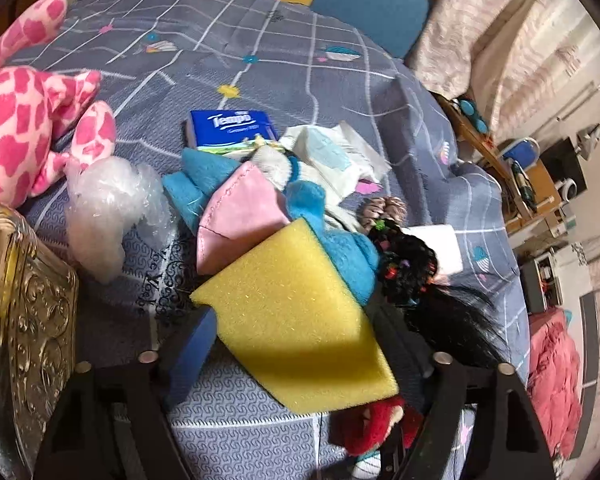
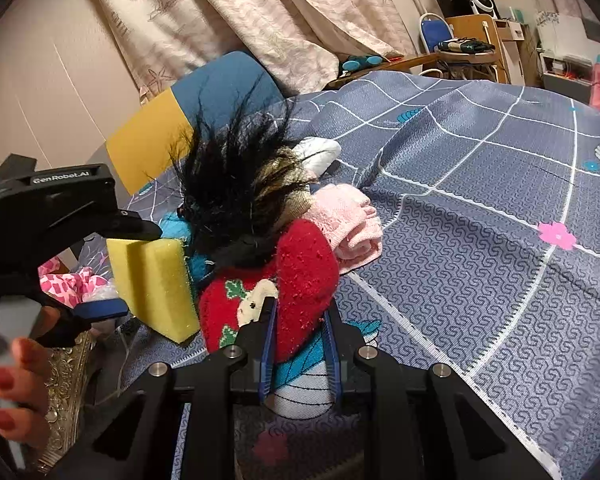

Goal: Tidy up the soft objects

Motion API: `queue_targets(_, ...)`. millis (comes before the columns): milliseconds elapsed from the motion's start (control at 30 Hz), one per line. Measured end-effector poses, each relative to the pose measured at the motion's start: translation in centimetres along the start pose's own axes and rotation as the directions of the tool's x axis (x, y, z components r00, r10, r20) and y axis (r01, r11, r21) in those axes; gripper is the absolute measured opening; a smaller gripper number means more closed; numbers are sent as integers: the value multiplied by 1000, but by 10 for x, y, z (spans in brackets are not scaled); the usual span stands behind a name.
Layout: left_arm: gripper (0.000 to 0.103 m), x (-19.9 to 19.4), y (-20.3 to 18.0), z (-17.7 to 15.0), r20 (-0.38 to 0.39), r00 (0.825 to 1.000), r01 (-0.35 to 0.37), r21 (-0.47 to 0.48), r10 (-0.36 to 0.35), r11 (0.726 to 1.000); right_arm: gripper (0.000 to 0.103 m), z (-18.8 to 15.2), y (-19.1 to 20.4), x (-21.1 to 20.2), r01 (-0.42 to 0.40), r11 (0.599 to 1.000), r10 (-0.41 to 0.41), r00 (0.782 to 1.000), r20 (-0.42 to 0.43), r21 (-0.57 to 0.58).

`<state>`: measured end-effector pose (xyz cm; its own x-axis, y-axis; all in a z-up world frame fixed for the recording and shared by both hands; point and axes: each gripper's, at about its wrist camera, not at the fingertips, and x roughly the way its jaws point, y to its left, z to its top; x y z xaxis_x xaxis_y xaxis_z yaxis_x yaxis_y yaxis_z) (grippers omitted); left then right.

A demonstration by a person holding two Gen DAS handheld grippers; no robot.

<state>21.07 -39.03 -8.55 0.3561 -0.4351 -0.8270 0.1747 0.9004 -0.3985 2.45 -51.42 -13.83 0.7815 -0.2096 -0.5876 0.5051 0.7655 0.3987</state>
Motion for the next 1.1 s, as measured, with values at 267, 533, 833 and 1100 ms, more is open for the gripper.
queue_targets(267, 38, -31, -11, -19, 13, 998, 57, 197, -60, 979, 22, 0, 5, 2, 22, 1000, -22, 1000, -4, -12)
queue_targets(533, 30, -42, 10, -32, -45, 994, 106, 202, -99, 974, 22, 0, 6, 2, 48, 998, -48, 999, -3, -30)
queue_targets(833, 66, -29, 9, -40, -150, 987, 75, 100, -60, 992, 22, 0, 8, 2, 52, 998, -53, 999, -2, -32)
queue_targets(1100, 67, -14, 0, -30, -76, 992, 108, 65, -103, 992, 22, 0, 5, 1, 44, 999, -44, 999, -3, -24)
